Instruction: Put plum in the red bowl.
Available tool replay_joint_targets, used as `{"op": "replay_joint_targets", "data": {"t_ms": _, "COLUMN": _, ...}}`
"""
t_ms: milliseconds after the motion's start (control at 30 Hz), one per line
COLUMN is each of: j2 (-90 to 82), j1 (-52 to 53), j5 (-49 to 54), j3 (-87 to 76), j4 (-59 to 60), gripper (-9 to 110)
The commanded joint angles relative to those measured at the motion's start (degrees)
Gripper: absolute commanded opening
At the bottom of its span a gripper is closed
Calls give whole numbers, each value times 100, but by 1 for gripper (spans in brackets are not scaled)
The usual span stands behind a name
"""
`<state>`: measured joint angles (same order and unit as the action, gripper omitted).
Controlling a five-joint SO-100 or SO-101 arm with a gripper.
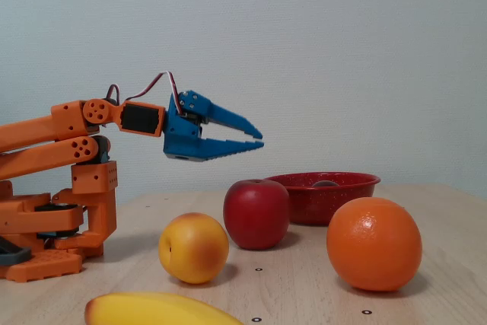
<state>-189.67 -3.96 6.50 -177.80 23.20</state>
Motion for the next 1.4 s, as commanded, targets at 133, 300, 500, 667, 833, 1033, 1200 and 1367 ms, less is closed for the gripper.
{"op": "replay_joint_targets", "data": {"t_ms": 133, "j2": -132, "j1": -132, "j5": -589, "j3": -466, "j4": 281, "gripper": 0}}
{"op": "replay_joint_targets", "data": {"t_ms": 300, "j2": -132, "j1": -132, "j5": -791, "j3": -475, "j4": 1151, "gripper": 0}}
{"op": "replay_joint_targets", "data": {"t_ms": 500, "j2": -141, "j1": -132, "j5": -1011, "j3": -483, "j4": 2259, "gripper": 0}}
{"op": "replay_joint_targets", "data": {"t_ms": 667, "j2": -141, "j1": -88, "j5": -1099, "j3": -483, "j4": 2522, "gripper": 0}}
{"op": "replay_joint_targets", "data": {"t_ms": 833, "j2": -141, "j1": -88, "j5": -1151, "j3": -483, "j4": 2566, "gripper": 0}}
{"op": "replay_joint_targets", "data": {"t_ms": 1033, "j2": -132, "j1": -9, "j5": -1266, "j3": -475, "j4": 2593, "gripper": 0}}
{"op": "replay_joint_targets", "data": {"t_ms": 1200, "j2": -132, "j1": -9, "j5": -1239, "j3": -475, "j4": 2593, "gripper": 0}}
{"op": "replay_joint_targets", "data": {"t_ms": 1367, "j2": -132, "j1": -18, "j5": -1230, "j3": -475, "j4": 2593, "gripper": 0}}
